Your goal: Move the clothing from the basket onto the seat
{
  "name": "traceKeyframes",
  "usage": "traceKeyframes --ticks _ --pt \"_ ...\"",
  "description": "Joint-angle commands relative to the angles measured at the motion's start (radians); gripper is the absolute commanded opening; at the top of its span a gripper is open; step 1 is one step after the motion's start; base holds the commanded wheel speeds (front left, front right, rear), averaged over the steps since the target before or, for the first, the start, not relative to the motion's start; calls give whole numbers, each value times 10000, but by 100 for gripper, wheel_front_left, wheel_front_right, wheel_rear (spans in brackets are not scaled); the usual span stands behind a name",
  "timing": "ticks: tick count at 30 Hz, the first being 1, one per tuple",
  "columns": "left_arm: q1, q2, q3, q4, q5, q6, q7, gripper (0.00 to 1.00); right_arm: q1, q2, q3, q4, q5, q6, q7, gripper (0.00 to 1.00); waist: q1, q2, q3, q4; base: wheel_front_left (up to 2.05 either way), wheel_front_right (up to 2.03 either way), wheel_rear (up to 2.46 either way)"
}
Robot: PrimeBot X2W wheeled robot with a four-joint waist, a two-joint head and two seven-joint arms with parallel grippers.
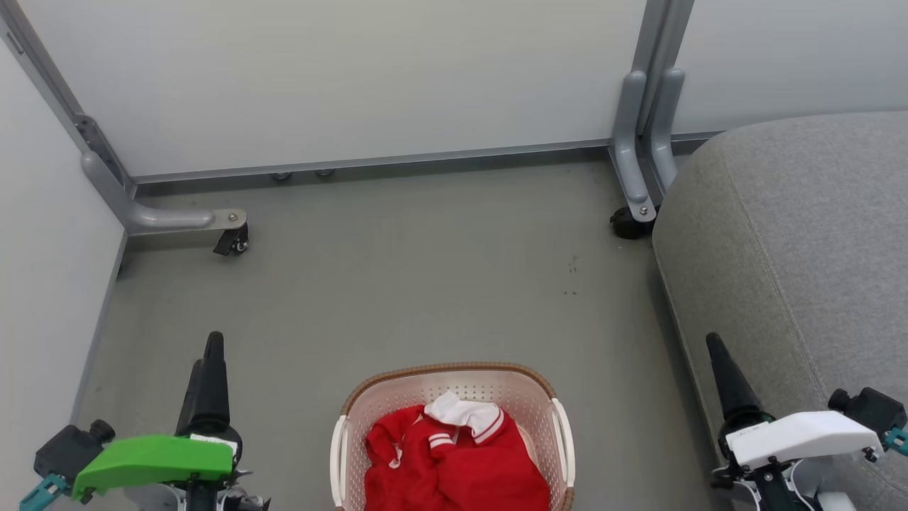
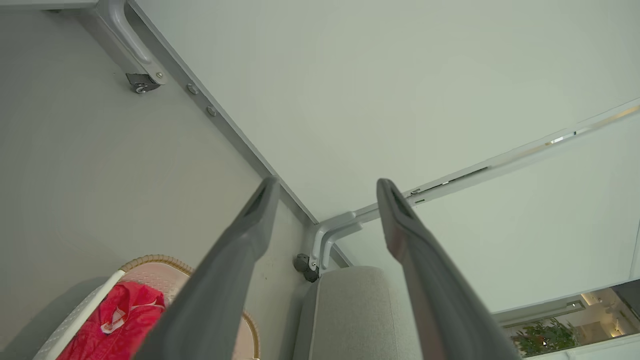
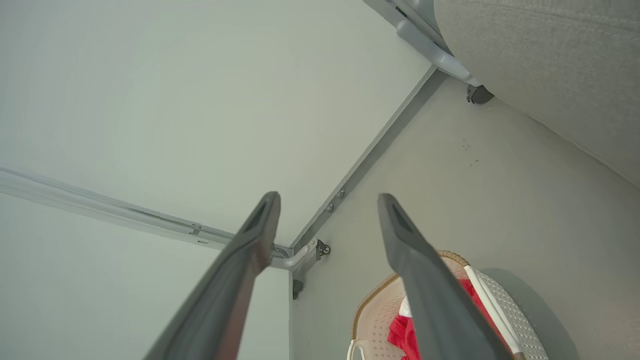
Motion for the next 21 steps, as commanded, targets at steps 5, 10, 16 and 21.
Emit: traceKeyframes --ticks 5,10,16,21 --pt "16 68 -201 -423 1142 126 -251 100 24 -98 225 -359 -1033 5 -267 100 0 0 -9 3 0 0 0" --pt "87 75 -348 -522 1909 221 -437 100 101 -104 351 -347 -1617 5 -455 100 0 0 -33 0 0 0 0" --pt "163 82 -480 -572 2764 300 -642 100 121 -113 446 -413 -2429 5 -659 100 0 0 -52 -19 0 0 0" --pt "229 88 -601 -710 3524 359 -838 100 165 -123 543 -512 -3210 4 -867 100 0 0 -62 -35 0 0 0"
